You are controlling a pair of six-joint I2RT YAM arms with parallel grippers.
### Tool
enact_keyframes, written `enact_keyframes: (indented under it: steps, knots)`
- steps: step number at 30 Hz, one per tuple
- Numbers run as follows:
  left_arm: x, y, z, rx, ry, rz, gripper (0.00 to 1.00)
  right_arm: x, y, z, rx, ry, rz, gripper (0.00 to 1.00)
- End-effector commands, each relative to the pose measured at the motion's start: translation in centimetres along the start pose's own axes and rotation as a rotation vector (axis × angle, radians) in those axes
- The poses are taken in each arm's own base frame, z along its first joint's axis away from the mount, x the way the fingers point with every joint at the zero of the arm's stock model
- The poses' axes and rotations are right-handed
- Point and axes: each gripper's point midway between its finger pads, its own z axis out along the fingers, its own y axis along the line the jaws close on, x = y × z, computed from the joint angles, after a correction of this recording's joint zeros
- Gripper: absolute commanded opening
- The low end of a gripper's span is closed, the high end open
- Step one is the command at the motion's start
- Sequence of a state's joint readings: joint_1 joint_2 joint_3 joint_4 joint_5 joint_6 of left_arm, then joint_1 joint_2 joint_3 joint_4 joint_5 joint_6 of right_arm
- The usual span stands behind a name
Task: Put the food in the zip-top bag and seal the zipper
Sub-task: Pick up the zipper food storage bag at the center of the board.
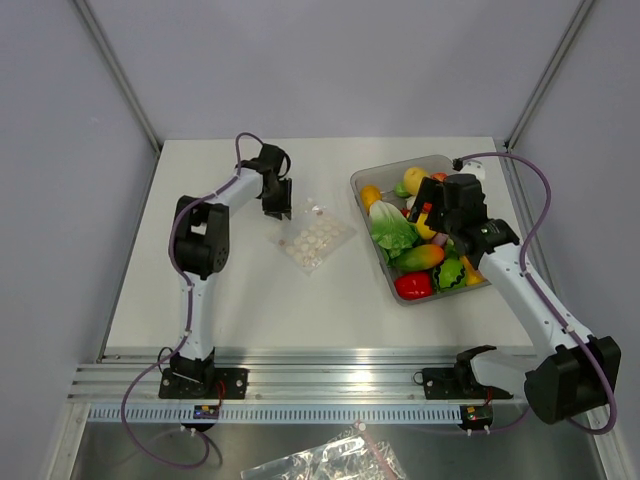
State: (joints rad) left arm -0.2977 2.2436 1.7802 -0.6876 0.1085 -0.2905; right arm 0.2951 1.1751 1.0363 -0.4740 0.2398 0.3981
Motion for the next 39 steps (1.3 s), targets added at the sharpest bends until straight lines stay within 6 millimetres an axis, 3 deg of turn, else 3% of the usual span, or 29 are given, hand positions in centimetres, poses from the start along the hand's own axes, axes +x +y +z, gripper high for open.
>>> enact_keyframes:
  steps: [1,6,12,15,20,31,35,38,39]
  knots:
    - [-0.5,-1.1,-0.5,0.005,-0.018,0.024,0.34,-0.8,1.1,0.3,-0.038,-0.022,0.019,0.99]
    - [-0.8,-1.3,-1.2,-0.018,-0.040,0.048,0.32,-0.8,1.2,0.5,-0.042,-0.019,0.021,0.99]
    - [-0.7,-1.6,-2.1,-0.046,-0.041,0.070,0.08,-0.6,1.2,0.6,-0.042,-0.013,0.023,0.99]
    - [-0.8,-2.0,-3.4,-0.054,-0.064,0.074,0.00,-0.6,1.2,0.5,-0.044,-0.014,0.024,0.99]
    - [-1.6,-2.6,-6.0,-0.040,-0.116,0.080,0.00,-0.6,1.3,0.6,-0.051,-0.012,0.026,1.00]
    - [-1.2,-2.4,-9.2,-0.059,-0.133,0.069,0.00,-0.5,1.8,0.1,-0.078,-0.008,0.042,0.99]
    - [-1.0,-3.4,-11.2,-0.014,-0.166,0.064,0.00,-0.3,3.6,-0.5,-0.168,0.018,0.000,0.99]
    - [-0.3,-5.5,-13.0,0.111,-0.187,0.105,0.00,-0.3,6.3,-1.5,-0.241,0.028,-0.071,0.99]
    - [0.2,-5.8,-13.2,0.142,-0.189,0.137,0.00,-0.3,8.1,-2.1,-0.294,0.028,-0.112,1.00]
